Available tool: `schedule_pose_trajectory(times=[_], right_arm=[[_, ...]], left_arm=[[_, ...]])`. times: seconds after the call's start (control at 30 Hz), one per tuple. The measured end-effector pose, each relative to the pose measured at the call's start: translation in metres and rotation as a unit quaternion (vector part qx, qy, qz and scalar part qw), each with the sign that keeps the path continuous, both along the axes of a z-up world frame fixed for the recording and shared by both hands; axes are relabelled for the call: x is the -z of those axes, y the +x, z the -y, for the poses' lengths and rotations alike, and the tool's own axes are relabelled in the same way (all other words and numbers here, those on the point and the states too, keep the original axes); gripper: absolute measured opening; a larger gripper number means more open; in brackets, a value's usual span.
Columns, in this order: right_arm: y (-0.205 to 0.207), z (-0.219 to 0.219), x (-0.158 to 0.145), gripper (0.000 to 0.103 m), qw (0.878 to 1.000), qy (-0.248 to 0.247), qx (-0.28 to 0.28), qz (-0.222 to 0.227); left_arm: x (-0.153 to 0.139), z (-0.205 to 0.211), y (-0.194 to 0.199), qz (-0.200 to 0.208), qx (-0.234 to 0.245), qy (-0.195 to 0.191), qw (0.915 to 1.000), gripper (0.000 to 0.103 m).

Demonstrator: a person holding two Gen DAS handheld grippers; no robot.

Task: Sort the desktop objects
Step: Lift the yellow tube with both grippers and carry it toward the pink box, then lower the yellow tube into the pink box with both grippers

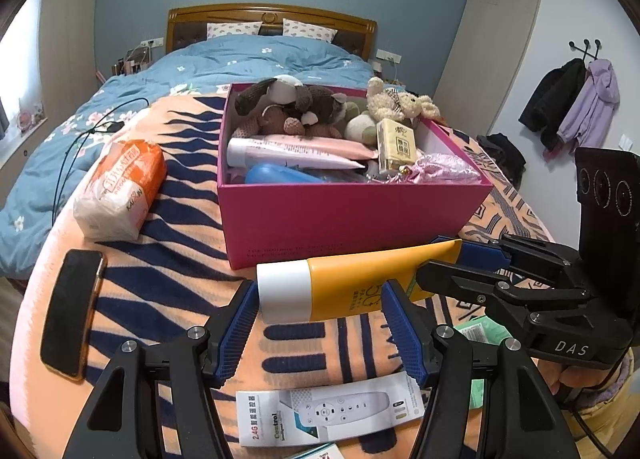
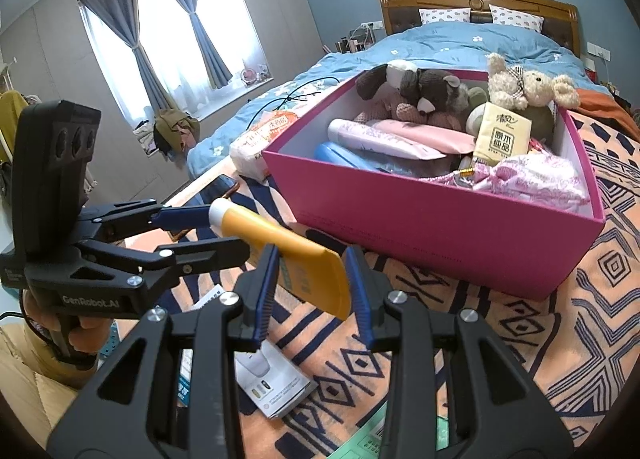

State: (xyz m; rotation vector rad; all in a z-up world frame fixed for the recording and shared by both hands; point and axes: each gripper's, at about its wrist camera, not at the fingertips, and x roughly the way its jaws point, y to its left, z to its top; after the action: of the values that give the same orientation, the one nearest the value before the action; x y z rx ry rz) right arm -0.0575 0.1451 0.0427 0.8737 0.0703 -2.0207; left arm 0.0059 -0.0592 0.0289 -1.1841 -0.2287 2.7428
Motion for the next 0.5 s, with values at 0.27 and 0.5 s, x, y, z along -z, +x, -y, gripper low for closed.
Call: schedule_pose_trajectory(times=[0.27, 0.5], right_arm=[[-0.002, 0.000, -0.008, 0.038, 1.000, -0.005, 0.000, -0.009], [-0.005, 0.000, -0.011, 0.038, 1.000, -0.008, 0.000, -0.013]], left_arm=[[-0.009, 0.000, -0.002, -0.013, -0.002, -0.003, 0.9999, 0.064], [-0.013, 0.000, -0.004, -0.018, -0.002, -0.002, 0.9998, 0.064]])
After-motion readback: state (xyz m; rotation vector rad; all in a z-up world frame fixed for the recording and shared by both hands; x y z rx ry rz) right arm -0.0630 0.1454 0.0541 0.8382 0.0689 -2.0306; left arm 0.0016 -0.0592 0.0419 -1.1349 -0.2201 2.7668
